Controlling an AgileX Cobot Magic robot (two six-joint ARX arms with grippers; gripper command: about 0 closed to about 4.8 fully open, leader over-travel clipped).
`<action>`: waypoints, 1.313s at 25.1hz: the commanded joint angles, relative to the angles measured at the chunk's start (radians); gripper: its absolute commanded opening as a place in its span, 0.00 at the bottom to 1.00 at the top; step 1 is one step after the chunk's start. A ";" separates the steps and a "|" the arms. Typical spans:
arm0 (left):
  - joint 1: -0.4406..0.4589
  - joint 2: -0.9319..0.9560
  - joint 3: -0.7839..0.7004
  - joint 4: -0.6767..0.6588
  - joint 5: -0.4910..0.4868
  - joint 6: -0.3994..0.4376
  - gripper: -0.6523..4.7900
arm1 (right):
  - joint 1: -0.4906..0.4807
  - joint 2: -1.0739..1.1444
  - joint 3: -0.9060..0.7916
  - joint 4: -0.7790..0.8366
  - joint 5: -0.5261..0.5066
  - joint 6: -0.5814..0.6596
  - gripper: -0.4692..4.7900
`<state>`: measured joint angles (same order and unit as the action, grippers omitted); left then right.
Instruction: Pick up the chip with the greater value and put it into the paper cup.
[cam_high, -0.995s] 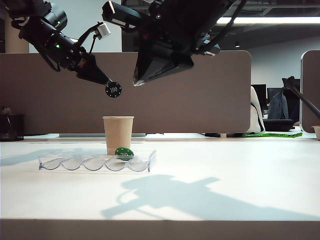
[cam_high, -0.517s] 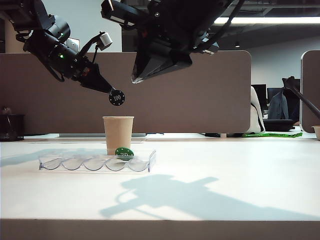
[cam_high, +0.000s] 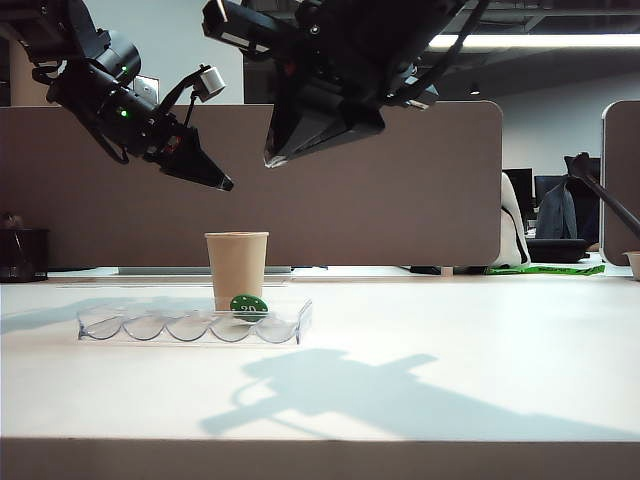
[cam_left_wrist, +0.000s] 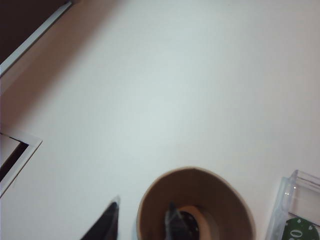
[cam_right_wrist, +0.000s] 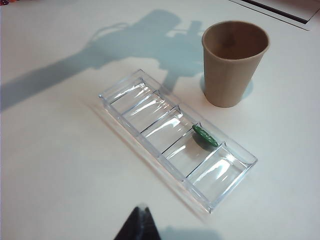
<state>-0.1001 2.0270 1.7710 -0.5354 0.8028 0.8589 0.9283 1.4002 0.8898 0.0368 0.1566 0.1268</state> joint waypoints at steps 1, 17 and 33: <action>-0.002 -0.004 0.003 0.005 0.002 -0.003 0.33 | 0.000 -0.002 0.003 0.013 0.002 0.003 0.08; 0.000 -0.055 0.003 0.012 -0.043 -0.127 0.11 | -0.177 -0.055 -0.010 0.114 0.002 -0.104 0.08; 0.002 -0.178 0.003 -0.017 -0.183 -0.323 0.11 | -0.699 -0.312 -0.180 0.146 -0.285 -0.105 0.08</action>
<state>-0.0982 1.8622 1.7710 -0.5388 0.6548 0.5705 0.2584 1.1107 0.7124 0.1699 -0.0929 0.0246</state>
